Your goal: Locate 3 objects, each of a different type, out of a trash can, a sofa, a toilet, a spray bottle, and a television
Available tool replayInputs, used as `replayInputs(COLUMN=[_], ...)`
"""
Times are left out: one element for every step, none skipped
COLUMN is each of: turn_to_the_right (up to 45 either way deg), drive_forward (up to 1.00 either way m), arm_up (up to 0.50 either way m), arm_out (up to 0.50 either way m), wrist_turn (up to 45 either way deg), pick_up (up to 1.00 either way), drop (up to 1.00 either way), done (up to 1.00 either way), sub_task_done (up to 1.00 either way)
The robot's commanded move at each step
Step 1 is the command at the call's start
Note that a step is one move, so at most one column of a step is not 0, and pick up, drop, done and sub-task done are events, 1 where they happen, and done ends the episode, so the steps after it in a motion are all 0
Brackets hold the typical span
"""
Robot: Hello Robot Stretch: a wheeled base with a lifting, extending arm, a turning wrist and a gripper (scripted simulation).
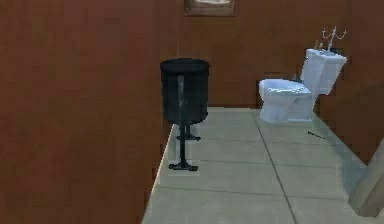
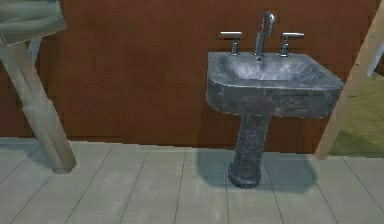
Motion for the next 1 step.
replayInputs(turn_to_the_right=[0.0], drive_forward=[0.60], arm_up=[0.00], arm_out=[0.00], wrist_turn=[0.0], pick_up=[0.00], drop=[0.00], done=[0.00], sub_task_done=[0.00])
